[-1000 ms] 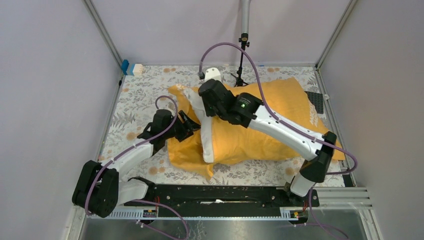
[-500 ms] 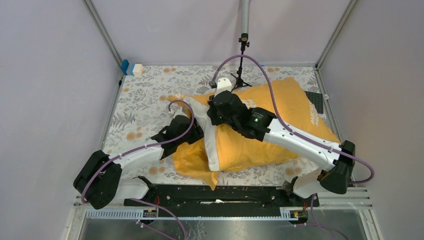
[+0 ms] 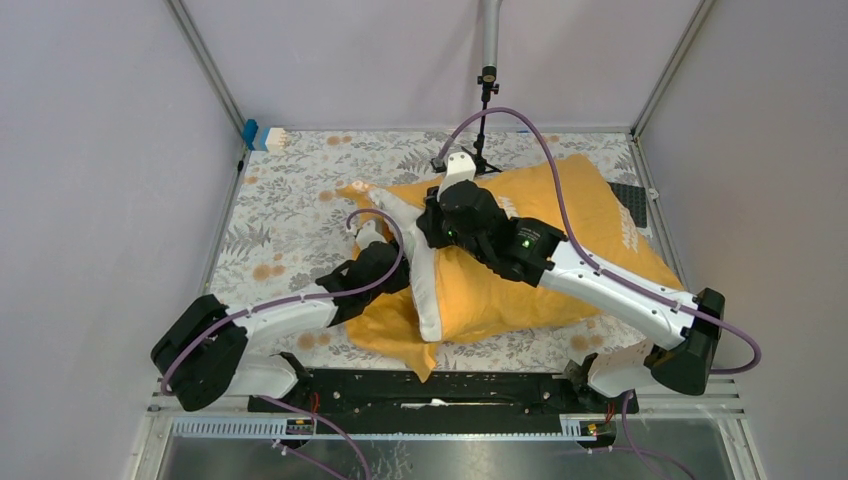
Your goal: Put the pillow into the pillowcase
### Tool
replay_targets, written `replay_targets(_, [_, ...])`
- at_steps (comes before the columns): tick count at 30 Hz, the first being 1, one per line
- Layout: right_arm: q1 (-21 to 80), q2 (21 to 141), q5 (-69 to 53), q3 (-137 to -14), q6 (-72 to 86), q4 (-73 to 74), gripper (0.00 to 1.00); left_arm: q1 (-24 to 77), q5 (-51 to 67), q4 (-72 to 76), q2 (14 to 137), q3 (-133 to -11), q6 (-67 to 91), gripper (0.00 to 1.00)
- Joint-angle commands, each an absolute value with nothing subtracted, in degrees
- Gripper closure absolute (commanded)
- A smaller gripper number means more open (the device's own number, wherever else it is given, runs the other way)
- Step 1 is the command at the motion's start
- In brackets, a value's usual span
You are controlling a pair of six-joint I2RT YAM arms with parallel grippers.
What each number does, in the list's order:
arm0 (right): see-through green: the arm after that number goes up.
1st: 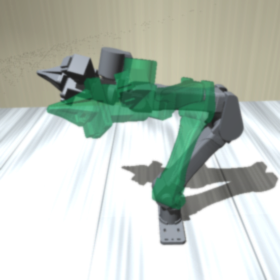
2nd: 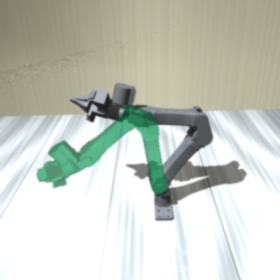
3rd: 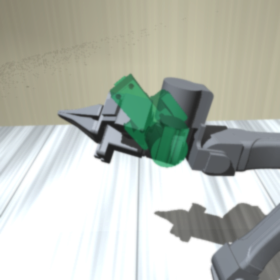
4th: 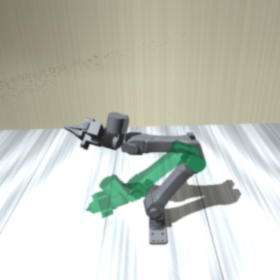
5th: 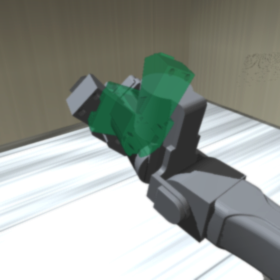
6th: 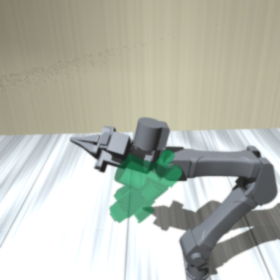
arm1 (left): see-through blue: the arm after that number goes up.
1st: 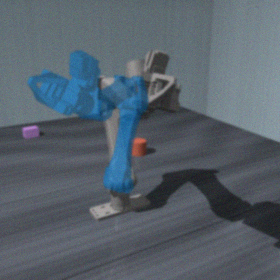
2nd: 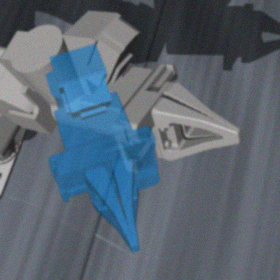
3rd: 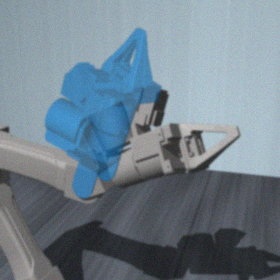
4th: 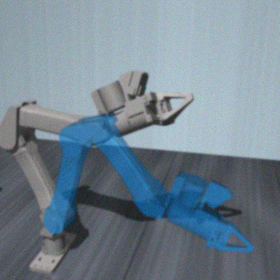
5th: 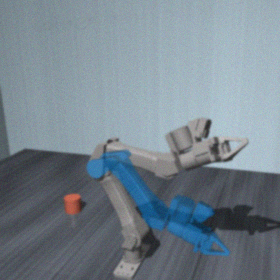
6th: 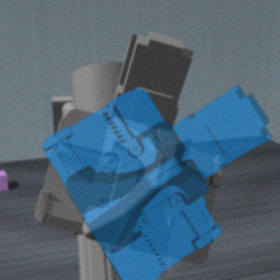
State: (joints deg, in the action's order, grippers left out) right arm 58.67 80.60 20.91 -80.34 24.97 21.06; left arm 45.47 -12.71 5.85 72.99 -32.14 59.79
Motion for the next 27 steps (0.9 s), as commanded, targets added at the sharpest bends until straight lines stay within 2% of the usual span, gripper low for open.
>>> replay_targets(1, [58.61, 76.52, 17.39, -82.01, 28.87, 9.89, 1.00, 46.21, -20.58, 8.26, 75.94, -35.40, 58.55, 0.48])
replay_targets(7, [58.64, 75.47, 15.22, -80.99, 30.92, 8.21, 1.00, 46.49, -27.21, 8.23, 80.77, -36.42, 61.07, 0.48])
replay_targets(10, [58.59, 75.37, 14.50, -80.86, 31.42, 8.19, 1.00, 46.57, -26.06, 15.65, 80.31, -34.01, 60.89, 0.47])
replay_targets(12, [58.60, 75.18, 14.41, -80.42, 31.54, 8.33, 1.00, 46.66, -24.57, 19.33, 80.28, -32.78, 60.90, 0.40])
replay_targets(16, [58.65, 74.59, 13.64, -79.66, 32.25, 7.60, 1.00, 46.76, -25.81, 18.14, 83.65, -34.62, 61.40, 0.35])
replay_targets(20, [58.71, 74.31, 13.01, -79.58, 32.60, 7.42, 1.00, 46.76, -28.49, 15.77, 86.63, -36.69, 63.66, 0.37])
replay_targets(22, [58.72, 73.75, 13.24, -79.17, 32.68, 7.56, 1.00, 46.59, -29.58, 14.34, 88.07, -38.09, 64.32, 0.42])
replay_targets(25, [58.67, 72.83, 14.08, -78.66, 32.39, 8.65, 1.00, 45.62, -29.15, 13.42, 88.54, -39.29, 64.38, 0.72])
replay_targets(27, [58.71, 72.29, 15.44, -78.01, 32.05, 9.80, 1.00, 45.00, -28.00, 13.45, 87.03, -38.85, 63.81, 0.88])
